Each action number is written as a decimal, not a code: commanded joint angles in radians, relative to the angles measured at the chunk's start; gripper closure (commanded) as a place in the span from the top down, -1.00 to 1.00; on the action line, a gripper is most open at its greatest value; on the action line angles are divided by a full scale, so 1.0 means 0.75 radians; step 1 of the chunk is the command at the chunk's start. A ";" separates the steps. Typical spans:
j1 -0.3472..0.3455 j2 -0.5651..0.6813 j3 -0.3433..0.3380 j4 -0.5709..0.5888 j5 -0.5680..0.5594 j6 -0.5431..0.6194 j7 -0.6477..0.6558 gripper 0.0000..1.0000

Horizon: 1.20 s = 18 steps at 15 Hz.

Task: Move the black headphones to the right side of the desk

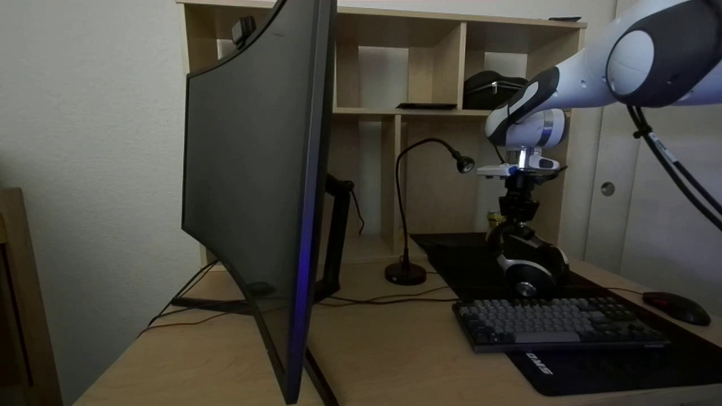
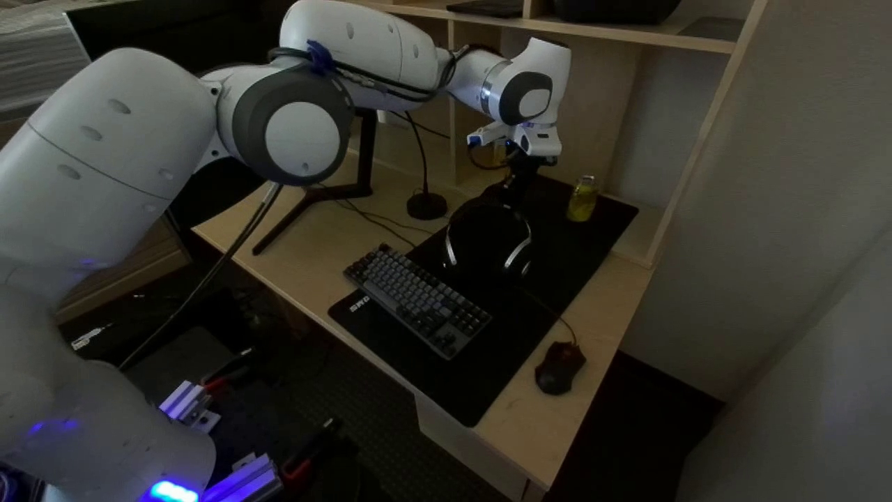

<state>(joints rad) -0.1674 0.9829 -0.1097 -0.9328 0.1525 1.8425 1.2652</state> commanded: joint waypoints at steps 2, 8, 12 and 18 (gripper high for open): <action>-0.033 0.044 -0.051 -0.023 0.026 0.051 0.224 -0.75; -0.167 0.136 -0.136 0.017 0.052 0.042 0.517 -0.75; -0.271 0.205 -0.139 0.068 0.122 0.067 0.713 -0.75; -0.394 0.271 -0.109 0.141 0.316 0.147 0.938 -0.75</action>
<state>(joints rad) -0.4092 1.1496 -0.2129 -0.8906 0.3245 1.9253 1.9103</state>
